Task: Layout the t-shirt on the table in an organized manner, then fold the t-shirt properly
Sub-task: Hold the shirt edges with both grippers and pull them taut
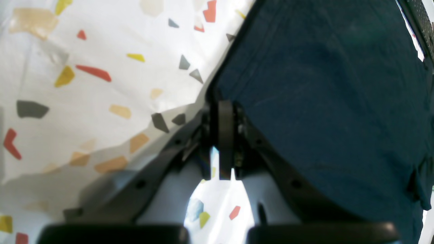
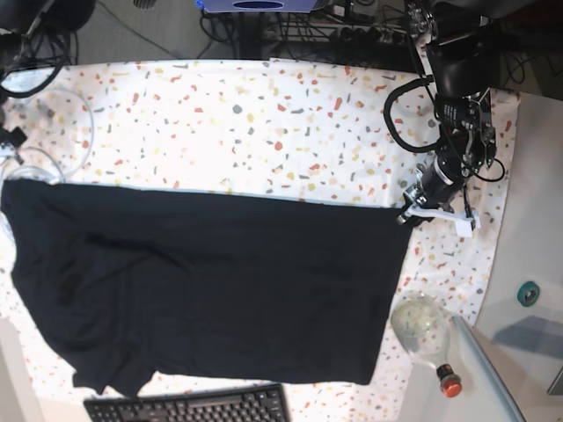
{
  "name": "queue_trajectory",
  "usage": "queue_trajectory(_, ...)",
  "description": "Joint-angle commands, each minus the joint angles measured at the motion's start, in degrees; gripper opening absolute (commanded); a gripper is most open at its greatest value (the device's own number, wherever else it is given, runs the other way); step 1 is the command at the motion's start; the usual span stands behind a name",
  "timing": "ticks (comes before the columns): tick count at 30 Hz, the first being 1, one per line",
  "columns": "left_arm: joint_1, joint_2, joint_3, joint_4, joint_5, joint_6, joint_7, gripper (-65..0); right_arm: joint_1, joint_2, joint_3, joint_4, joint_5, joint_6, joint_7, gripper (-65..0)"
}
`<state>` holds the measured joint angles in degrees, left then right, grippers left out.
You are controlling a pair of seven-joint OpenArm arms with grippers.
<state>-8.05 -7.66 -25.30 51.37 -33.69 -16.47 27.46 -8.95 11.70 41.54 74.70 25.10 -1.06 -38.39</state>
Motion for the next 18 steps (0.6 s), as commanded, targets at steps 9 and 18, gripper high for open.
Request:
queue_trajectory(9,-0.61,-0.65,-0.06,0.89,-0.2,-0.28,-0.69,-65.0,2.66,2.05,3.08,-7.66,0.35,0.66,2.04,-31.8)
queue_trajectory(18,-0.52,-1.09,-0.06,0.89,-0.02,-0.28,-0.69,-65.0,6.53,2.32,3.16,-16.98,0.7,8.49,6.0,-31.8)
